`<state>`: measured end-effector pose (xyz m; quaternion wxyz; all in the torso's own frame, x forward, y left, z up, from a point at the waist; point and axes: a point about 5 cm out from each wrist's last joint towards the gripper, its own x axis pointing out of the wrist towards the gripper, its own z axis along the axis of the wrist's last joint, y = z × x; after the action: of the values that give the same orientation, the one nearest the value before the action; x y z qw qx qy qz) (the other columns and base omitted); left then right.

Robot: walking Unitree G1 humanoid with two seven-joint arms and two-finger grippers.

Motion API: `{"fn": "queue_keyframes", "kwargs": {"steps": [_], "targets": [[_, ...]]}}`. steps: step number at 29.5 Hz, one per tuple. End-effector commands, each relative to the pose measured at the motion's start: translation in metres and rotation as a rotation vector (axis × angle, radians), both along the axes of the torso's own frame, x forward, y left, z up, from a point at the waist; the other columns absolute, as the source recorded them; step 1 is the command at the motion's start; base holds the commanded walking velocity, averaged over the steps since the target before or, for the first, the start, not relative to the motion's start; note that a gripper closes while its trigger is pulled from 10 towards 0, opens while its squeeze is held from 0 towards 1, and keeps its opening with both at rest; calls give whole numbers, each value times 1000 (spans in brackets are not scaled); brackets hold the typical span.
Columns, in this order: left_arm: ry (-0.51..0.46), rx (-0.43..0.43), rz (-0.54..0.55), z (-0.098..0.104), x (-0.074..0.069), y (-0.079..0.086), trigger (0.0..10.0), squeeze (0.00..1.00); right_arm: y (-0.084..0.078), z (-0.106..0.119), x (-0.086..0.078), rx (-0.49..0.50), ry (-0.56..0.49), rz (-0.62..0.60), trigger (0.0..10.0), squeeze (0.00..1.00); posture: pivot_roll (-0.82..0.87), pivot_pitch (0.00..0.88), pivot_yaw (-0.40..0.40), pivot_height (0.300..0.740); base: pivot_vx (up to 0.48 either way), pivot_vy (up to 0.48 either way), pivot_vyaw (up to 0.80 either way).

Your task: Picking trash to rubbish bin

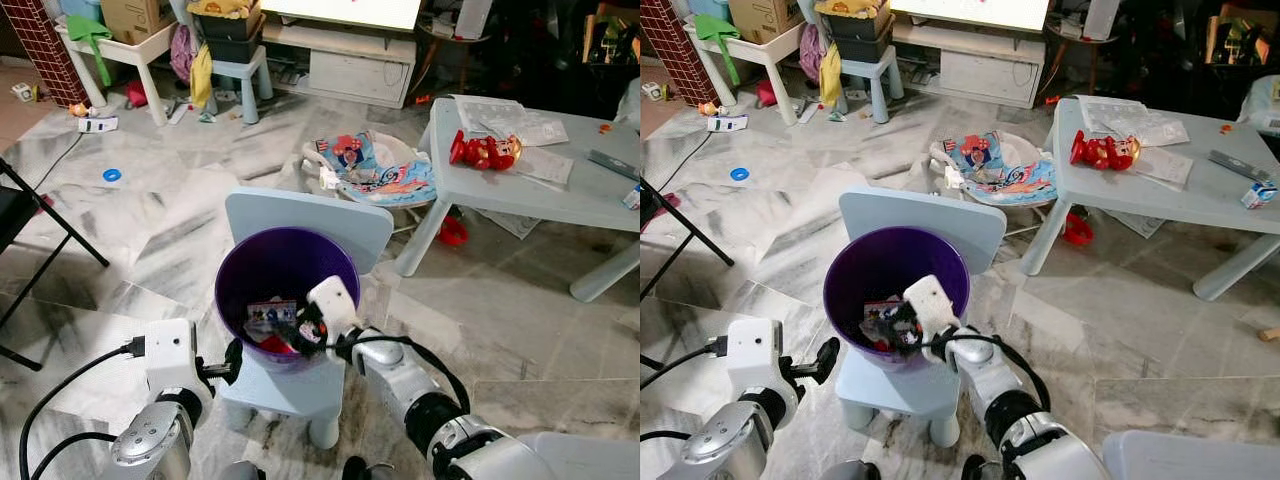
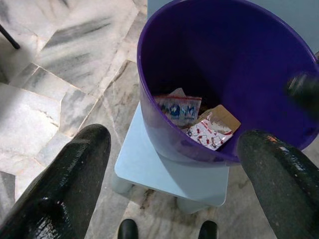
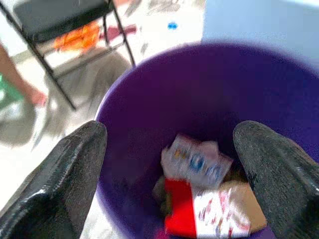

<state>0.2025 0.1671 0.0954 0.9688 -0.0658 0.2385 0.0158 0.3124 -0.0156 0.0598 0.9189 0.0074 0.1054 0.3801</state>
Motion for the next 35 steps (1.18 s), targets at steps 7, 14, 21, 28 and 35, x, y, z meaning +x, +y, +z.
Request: {"fn": "queue_keyframes", "kwargs": {"steps": [7, 14, 21, 28, 35], "targets": [[-187, -30, 23, 24, 26, -2, 10000, 0, -28, 80, 36, 214, -288, -237, 10000, 1000, 221, 111, -102, 740, 0, 0, 0], [-285, -51, 11, 37, 46, -5, 10000, 0, -100, 110, 37, 189, -415, -451, 10000, 1000, 141, 95, -73, 740, 0, 0, 0], [-365, -50, -25, 48, 65, -10, 10000, 0, -144, 135, 19, 163, -511, -561, 10000, 1000, 65, 80, -37, 740, 0, 0, 0], [-514, 7, -7, 70, 75, -8, 10000, 0, -161, 139, 2, 145, -492, -642, 10000, 180, 50, 70, -24, 740, 0, 0, 0], [-740, 230, 22, 101, 77, 0, 10000, 0, -163, 142, -1, 156, -463, -655, 10000, 0, 53, 58, -37, 740, 0, 0, 0]]}}
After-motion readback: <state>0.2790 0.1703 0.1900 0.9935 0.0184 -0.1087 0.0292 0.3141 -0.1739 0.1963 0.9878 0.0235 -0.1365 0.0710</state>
